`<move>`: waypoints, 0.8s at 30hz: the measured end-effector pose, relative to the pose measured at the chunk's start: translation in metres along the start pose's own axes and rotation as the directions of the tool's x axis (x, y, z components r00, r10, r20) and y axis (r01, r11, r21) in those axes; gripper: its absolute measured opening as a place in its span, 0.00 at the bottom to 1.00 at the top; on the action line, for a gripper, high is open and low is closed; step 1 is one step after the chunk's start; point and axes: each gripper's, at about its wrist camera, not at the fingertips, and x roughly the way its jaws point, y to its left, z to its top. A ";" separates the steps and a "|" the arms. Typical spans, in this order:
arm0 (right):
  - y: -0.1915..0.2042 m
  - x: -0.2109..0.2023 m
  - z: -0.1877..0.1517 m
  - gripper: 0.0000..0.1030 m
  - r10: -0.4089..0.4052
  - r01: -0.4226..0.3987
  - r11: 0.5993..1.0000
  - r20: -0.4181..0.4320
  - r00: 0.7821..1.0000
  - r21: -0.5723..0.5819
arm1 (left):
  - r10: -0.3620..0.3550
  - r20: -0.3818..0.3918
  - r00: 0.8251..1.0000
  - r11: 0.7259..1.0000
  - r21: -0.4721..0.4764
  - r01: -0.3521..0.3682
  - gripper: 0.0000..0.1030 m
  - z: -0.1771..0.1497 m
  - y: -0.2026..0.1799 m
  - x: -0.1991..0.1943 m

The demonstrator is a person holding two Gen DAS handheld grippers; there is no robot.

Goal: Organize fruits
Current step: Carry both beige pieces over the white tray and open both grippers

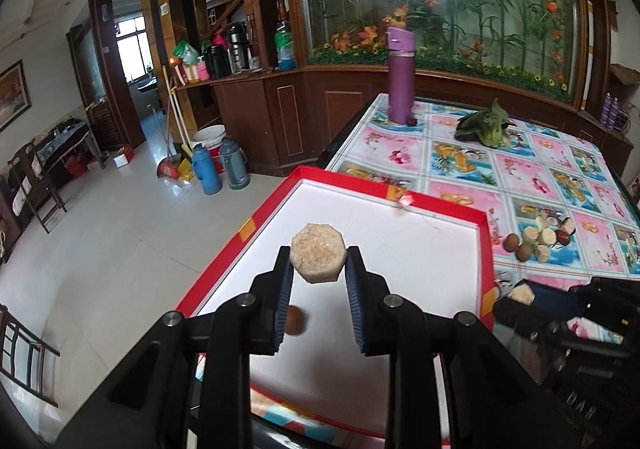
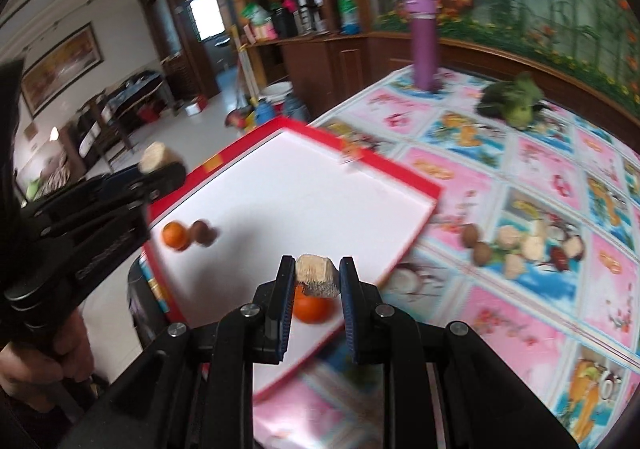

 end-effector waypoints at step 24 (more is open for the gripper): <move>0.037 0.034 -0.006 0.24 0.041 -0.043 0.999 -0.084 0.996 -0.026 | 0.082 -0.127 0.989 0.996 -0.009 -0.084 0.43 -0.031 0.031 0.043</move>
